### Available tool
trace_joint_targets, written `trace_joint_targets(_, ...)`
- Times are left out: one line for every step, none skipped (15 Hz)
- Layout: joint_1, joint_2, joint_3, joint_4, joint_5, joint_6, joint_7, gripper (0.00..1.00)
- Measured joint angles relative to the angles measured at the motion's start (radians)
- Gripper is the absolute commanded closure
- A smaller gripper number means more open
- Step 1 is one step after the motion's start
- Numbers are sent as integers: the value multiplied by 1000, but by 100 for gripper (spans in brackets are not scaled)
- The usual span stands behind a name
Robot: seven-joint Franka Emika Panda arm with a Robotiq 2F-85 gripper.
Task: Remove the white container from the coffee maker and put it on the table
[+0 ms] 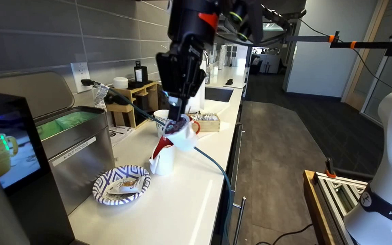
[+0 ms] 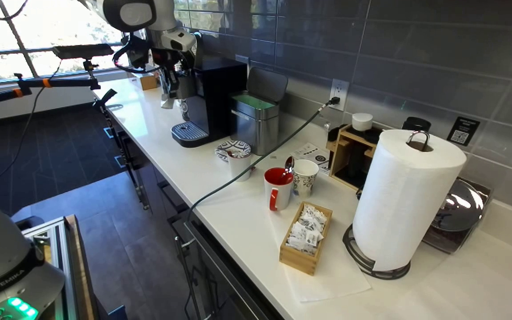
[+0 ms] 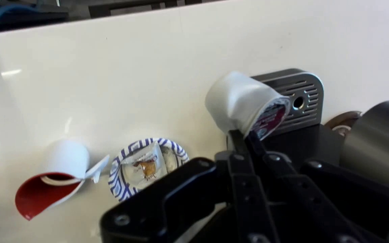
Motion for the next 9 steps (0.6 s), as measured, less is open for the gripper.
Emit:
trace_joint_targets(0,-19,1,-43,8,3,-1,99)
trace_joint_targets(0,-35,1,-81,12,11,-1,99)
trace_joint_targets(-2,-47,0,-116,13,24,-1,99)
trace_joint_targets(-4,-57,0,-149,16,38,2,99)
trace_joint_targets(-8,-60,0,-177,18,49,9,99)
trace_joint_targets(-12,-60,0,-204,23,60,25,95)
trace_joint_targets(-14,-57,0,-215,22,63,25,95)
trace_joint_targets(-15,-56,0,-213,22,63,25,95)
trace_joint_targets(-15,-56,1,-209,22,63,25,95)
